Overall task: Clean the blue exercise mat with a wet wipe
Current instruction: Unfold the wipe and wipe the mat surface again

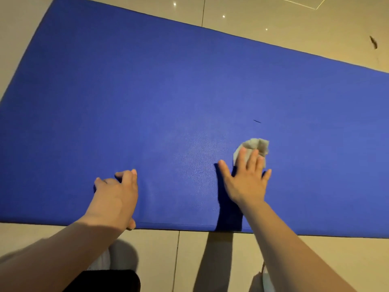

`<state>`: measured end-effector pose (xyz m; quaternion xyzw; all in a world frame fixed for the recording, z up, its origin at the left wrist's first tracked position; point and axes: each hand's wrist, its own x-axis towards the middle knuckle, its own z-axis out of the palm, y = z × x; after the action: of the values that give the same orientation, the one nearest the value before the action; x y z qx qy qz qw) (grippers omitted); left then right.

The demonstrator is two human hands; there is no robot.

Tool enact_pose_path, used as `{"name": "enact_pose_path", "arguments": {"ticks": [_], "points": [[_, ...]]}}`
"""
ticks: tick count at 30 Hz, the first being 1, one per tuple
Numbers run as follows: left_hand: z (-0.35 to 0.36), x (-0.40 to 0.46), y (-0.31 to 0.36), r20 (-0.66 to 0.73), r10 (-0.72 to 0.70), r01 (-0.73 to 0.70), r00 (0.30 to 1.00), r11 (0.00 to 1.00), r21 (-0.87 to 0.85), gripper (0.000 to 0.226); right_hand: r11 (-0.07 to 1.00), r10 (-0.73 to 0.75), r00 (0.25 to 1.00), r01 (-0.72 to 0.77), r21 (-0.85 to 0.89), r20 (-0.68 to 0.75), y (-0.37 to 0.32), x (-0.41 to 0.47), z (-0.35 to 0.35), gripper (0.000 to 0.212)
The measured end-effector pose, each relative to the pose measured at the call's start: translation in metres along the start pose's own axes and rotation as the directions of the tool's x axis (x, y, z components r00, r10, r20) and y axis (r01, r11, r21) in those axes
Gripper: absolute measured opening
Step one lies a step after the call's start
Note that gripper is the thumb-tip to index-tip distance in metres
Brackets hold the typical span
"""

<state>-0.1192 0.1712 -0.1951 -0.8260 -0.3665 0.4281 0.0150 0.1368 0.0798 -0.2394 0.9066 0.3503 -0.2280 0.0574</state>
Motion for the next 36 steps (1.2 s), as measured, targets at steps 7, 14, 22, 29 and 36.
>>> {"name": "enact_pose_path", "arguments": {"ticks": [7, 14, 22, 29, 36], "points": [[-0.036, 0.021, -0.030, -0.151, 0.034, -0.076, 0.988, 0.957, -0.280, 0.066, 0.870, -0.485, 0.875, 0.482, 0.101, -0.002, -0.073, -0.035, 0.026, 0.096], [-0.025, 0.053, -0.040, 0.025, 0.070, -0.058, 0.997, 0.940, -0.337, 0.133, 0.989, -0.019, 0.999, 0.023, 0.147, -0.026, -0.005, 0.051, -0.023, 0.070], [-0.030, 0.060, -0.035, 0.147, 0.078, -0.007, 0.986, 0.902, -0.432, 0.137, 0.833, -0.547, 0.837, 0.544, 0.099, 0.006, -0.118, 0.007, 0.010, 0.095], [-0.033, 0.061, -0.038, 0.134, 0.081, -0.007, 0.988, 0.877, -0.481, 0.139, 0.923, -0.385, 0.923, 0.385, -0.020, 0.003, -0.072, 0.055, -0.009, 0.081], [-0.045, 0.068, -0.040, -0.020, -0.027, 0.005, 0.999, 0.707, -0.707, 0.095, 0.956, 0.193, 0.980, -0.176, 0.233, -0.050, -0.019, 0.093, -0.035, 0.073]]}}
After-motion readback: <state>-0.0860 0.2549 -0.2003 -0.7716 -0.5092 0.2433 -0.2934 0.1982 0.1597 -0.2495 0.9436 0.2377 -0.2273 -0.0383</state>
